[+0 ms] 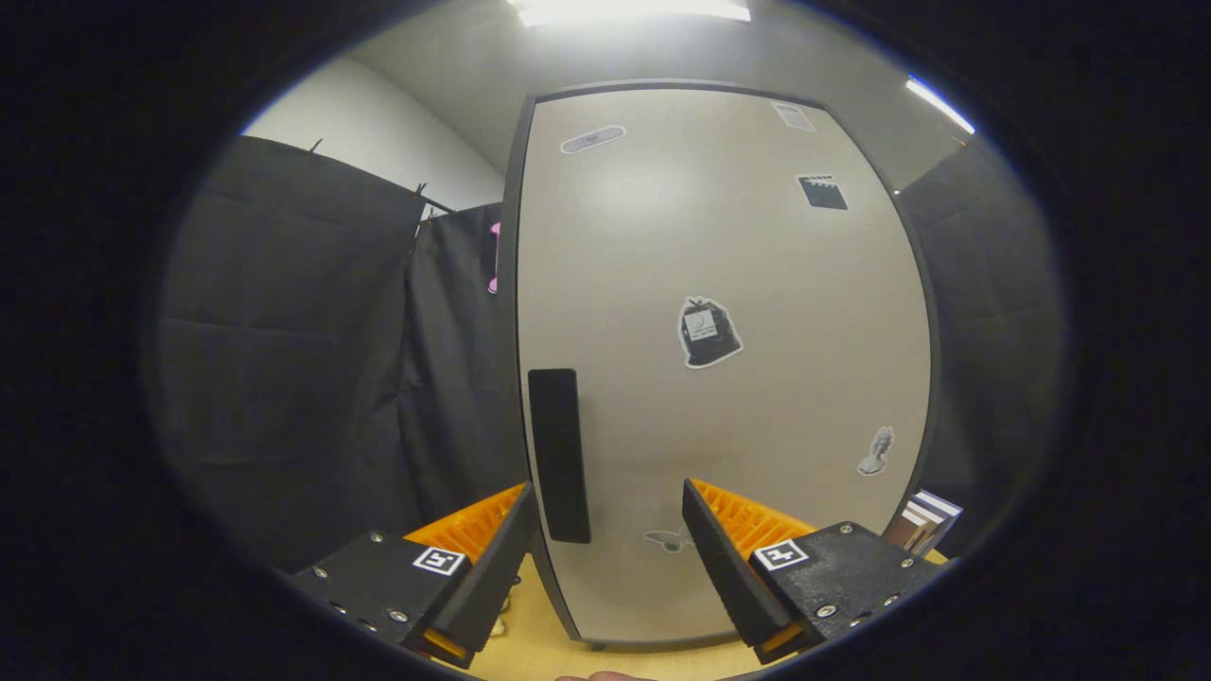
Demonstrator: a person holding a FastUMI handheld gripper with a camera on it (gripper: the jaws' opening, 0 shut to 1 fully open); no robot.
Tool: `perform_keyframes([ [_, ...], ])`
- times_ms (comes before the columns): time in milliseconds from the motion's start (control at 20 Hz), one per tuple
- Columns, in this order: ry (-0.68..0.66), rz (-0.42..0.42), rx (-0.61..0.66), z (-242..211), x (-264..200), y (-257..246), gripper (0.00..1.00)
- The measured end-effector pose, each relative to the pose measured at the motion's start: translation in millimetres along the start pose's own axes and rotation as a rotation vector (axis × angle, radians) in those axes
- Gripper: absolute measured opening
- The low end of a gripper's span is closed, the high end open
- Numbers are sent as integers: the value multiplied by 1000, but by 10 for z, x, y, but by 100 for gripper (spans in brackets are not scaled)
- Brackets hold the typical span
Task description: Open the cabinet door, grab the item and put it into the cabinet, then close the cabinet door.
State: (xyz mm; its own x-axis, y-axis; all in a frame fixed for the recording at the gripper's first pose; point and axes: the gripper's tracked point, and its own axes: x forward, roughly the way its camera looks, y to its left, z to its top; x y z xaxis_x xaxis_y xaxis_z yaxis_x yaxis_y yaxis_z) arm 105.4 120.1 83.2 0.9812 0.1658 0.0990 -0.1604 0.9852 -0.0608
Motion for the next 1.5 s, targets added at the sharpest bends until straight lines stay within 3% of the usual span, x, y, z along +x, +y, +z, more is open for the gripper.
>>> perform_keyframes([
  [300, 24, -9, -46, -162, 361, 155, 95],
  [400, 59, 13, -37, -279, 411, 203, 90],
  [500, 101, 15, -19, -403, 440, 195, 79],
  [600, 110, 55, 28, -439, 466, 280, 58],
  [650, 110, 47, 11, -443, 488, 284, 42],
  [750, 109, 46, -12, -429, 442, 274, 33],
  [950, 120, 88, -11, -427, 407, 276, 28],
  [1500, 154, 213, -12, -409, -106, 254, 28],
])
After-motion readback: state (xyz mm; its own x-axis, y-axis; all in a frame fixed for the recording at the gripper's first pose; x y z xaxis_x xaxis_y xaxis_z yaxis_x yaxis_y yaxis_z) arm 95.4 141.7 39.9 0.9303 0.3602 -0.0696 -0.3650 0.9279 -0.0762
